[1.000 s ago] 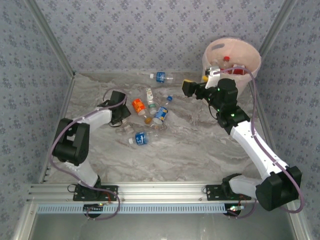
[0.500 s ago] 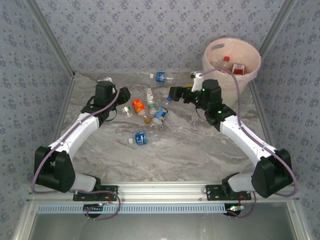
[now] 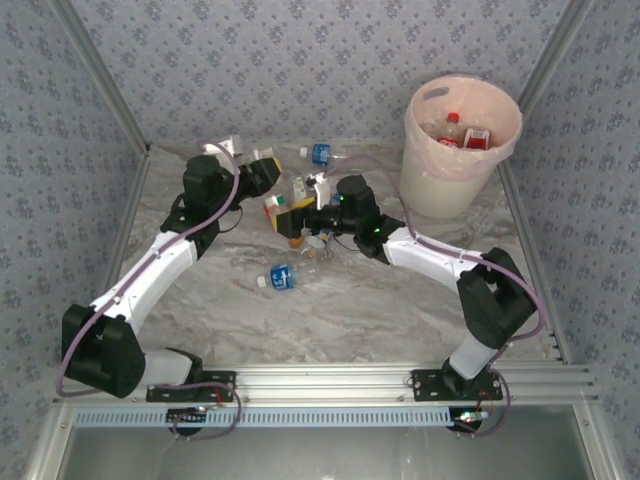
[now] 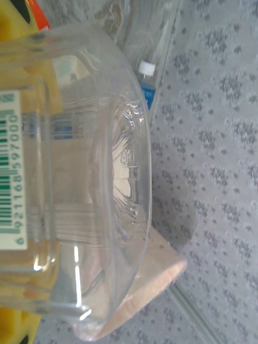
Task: Put the plastic bottles in the bin
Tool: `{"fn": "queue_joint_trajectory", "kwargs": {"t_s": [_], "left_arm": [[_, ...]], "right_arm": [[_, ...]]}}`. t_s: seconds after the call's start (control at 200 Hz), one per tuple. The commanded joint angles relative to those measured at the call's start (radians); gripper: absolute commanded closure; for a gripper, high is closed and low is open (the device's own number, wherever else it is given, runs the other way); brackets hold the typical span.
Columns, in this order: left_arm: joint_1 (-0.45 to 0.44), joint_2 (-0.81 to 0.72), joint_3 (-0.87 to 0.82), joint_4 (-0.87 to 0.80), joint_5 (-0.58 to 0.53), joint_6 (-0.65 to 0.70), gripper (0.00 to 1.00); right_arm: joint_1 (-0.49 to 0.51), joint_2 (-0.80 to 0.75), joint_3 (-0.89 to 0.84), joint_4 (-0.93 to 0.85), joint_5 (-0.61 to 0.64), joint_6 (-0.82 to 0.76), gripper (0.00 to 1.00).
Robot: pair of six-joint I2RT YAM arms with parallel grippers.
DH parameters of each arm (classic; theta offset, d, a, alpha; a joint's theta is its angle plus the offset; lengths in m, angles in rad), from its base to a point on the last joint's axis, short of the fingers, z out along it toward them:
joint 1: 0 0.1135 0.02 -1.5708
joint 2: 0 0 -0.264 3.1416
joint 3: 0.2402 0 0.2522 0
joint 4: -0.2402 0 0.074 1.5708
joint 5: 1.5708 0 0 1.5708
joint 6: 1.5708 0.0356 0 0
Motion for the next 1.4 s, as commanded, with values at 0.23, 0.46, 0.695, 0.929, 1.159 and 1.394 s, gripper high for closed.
{"fn": "queue_joint_trajectory", "kwargs": {"t_s": [0.23,0.46,0.695,0.929,1.159,1.394], "left_arm": [[-0.030,0.005,-0.020,0.123,0.095,-0.031,0.44],[-0.041,0.015,-0.022,0.129,0.124,-0.017,0.43],[-0.041,0.008,0.018,0.059,0.170,-0.006,0.05],[-0.042,-0.068,0.013,0.044,0.161,-0.011,0.02],[-0.036,-0.186,-0.052,-0.055,-0.186,-0.081,0.02],[-0.003,-0.293,-0.194,-0.045,-0.401,-0.148,0.02]], "right_arm": [[0.010,0.070,0.093,0.125,-0.011,0.040,0.21],[0.004,0.053,0.091,0.084,0.030,0.046,0.48],[-0.025,0.005,0.023,0.049,0.070,0.052,0.61],[-0.078,-0.109,-0.088,-0.066,0.130,0.019,0.64],[-0.137,-0.226,-0.109,-0.238,0.226,-0.096,0.64],[-0.218,-0.292,-0.019,-0.371,0.303,-0.201,0.64]]}}
